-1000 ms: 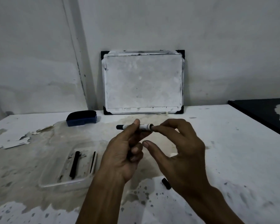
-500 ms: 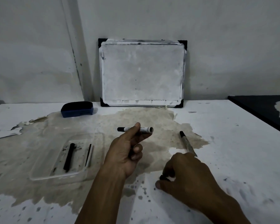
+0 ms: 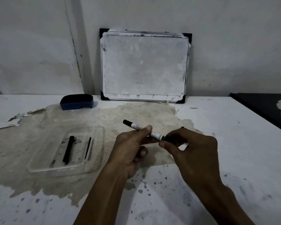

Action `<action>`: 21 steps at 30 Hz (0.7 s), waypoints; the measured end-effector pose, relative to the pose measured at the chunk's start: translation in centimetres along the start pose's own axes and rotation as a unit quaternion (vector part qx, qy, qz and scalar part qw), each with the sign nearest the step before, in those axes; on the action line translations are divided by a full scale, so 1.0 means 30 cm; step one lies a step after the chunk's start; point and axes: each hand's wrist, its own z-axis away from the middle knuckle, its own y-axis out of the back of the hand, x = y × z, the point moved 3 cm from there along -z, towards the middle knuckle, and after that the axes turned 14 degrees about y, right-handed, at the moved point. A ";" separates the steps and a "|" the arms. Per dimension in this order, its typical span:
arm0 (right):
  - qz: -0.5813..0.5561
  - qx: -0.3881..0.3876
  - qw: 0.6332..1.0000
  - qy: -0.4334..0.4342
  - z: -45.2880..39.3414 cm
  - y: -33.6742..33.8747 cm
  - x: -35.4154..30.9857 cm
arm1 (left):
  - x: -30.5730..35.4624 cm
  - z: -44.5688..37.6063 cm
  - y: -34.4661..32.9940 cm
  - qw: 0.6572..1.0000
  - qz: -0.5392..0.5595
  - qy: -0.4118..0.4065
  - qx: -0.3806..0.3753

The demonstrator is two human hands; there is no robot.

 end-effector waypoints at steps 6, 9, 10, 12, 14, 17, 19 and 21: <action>-0.009 -0.003 1.000 0.026 0.010 -0.012 0.011 | -0.008 0.012 -0.003 0.998 -0.043 -0.041 0.011; 0.015 -0.024 0.999 0.028 0.013 -0.019 0.015 | -0.009 0.012 -0.001 0.994 -0.079 -0.067 0.020; 0.020 -0.031 0.999 0.025 0.014 -0.022 0.018 | -0.009 0.011 -0.002 0.993 -0.094 -0.074 0.021; 0.012 -0.039 0.999 0.013 0.014 -0.026 0.024 | -0.010 0.010 -0.005 0.989 -0.119 -0.086 0.017; -0.002 -0.037 0.999 0.006 0.014 -0.026 0.025 | -0.009 0.010 -0.007 0.986 -0.134 -0.099 0.009; -0.051 -0.021 0.998 -0.029 0.019 -0.018 0.031 | -0.005 0.012 -0.008 0.984 -0.136 -0.114 -0.016; -0.114 -0.008 0.990 -0.082 0.024 -0.012 0.048 | -0.005 0.014 -0.010 0.983 -0.130 -0.121 -0.035; -0.210 0.003 0.968 -0.140 0.030 -0.011 0.071 | -0.006 0.016 -0.013 0.982 -0.129 -0.126 -0.048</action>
